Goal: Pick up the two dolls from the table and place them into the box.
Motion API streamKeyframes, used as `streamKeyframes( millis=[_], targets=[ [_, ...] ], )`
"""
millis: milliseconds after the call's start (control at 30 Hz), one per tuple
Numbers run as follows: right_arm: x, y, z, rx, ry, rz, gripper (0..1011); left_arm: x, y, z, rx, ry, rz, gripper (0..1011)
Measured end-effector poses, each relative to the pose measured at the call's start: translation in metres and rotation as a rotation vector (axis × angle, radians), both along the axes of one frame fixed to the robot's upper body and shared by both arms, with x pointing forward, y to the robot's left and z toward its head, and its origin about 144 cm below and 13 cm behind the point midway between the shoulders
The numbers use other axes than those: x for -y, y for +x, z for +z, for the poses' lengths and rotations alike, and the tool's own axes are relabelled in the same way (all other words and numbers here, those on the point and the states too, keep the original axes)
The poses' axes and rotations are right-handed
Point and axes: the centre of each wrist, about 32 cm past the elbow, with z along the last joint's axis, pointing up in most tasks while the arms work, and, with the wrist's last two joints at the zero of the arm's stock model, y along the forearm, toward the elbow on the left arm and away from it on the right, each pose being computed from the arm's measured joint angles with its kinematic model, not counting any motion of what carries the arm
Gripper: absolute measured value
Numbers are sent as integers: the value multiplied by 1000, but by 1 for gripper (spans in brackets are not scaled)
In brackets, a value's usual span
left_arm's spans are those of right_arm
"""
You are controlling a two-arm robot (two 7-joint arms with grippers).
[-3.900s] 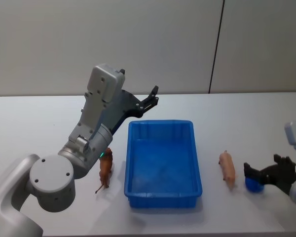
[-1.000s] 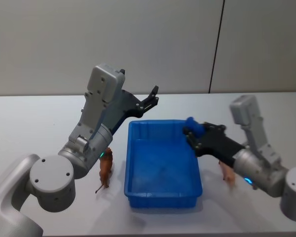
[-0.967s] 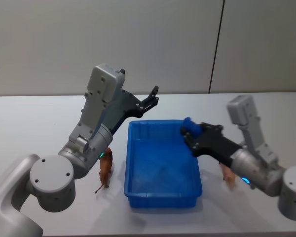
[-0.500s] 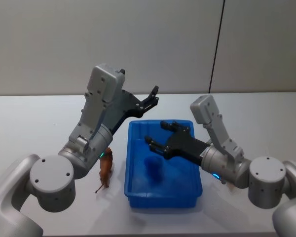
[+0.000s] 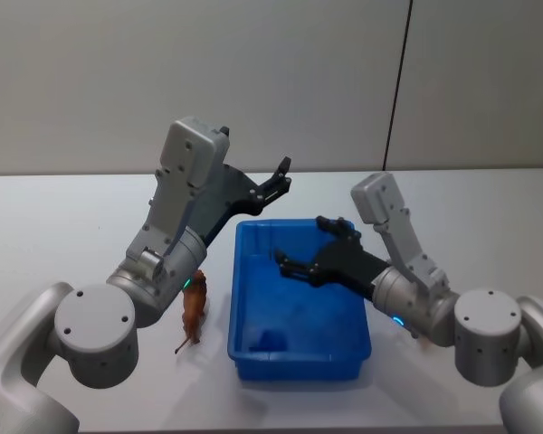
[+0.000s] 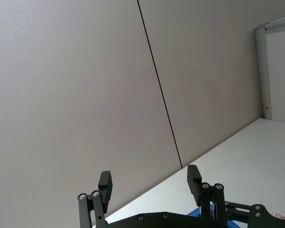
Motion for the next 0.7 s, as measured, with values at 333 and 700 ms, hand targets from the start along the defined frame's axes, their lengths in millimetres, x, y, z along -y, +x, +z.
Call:
streamKeyframes(
  millis=[333, 700],
  targets=[
    [9, -15, 3, -18, -38, -122, 1001, 0, 0, 0, 0, 0, 0, 1001],
    [25, -38, 6, -72, -103, -298, 1001, 0, 0, 0, 0, 0, 0, 1001]
  ],
)
